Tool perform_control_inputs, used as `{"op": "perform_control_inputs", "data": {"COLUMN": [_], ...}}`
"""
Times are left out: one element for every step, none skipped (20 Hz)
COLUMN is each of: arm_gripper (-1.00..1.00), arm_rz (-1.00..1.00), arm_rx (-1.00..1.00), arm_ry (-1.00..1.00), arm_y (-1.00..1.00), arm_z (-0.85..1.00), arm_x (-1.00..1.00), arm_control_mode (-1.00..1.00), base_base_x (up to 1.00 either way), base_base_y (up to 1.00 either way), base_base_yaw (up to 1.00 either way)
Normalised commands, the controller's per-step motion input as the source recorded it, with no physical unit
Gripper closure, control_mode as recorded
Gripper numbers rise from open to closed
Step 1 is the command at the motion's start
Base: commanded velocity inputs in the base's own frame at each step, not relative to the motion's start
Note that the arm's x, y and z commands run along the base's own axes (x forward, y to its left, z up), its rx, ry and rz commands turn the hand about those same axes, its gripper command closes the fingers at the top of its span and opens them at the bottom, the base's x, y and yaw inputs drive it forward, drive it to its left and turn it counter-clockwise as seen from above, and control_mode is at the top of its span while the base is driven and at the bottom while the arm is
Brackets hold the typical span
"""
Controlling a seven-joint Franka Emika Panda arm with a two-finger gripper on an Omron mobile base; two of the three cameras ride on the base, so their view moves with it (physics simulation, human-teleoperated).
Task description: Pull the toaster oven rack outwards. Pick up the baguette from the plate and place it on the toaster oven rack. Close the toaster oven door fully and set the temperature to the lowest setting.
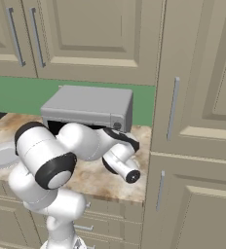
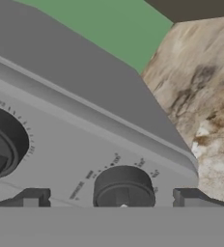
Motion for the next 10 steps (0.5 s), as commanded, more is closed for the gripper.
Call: {"op": "perform_control_inputs", "data": {"arm_gripper": [-1.00,-1.00,-1.00,-1.00,-1.00,-1.00,-1.00,-1.00,-1.00,-1.00], "arm_rz": [0.00,0.00,0.00,0.00,0.00,0.00,0.00,0.00,0.00,0.00], "arm_rx": [0.00,0.00,0.00,0.00,0.00,0.00,0.00,0.00,0.00,0.00], "arm_ry": [0.00,0.00,0.00,0.00,0.00,0.00,0.00,0.00,0.00,0.00], "arm_y": [0.00,0.00,0.00,0.00,0.00,0.00,0.00,0.00,0.00,0.00], "arm_z": [0.00,0.00,0.00,0.00,0.00,-0.02,-0.02,0.00,0.00,0.00], "arm_x": [0.00,0.00,0.00,0.00,0.00,0.00,0.00,0.00,0.00,0.00], "arm_control_mode": [-1.00,-1.00,-1.00,-1.00,-1.00,-1.00,-1.00,-1.00,-1.00,-1.00], "base_base_x": [0.00,0.00,0.00,0.00,0.00,0.00,0.00,0.00,0.00,0.00], "base_base_y": [0.00,0.00,0.00,0.00,0.00,0.00,0.00,0.00,0.00,0.00], "base_base_yaw": [0.00,0.00,0.00,0.00,0.00,0.00,0.00,0.00,0.00,0.00]}}
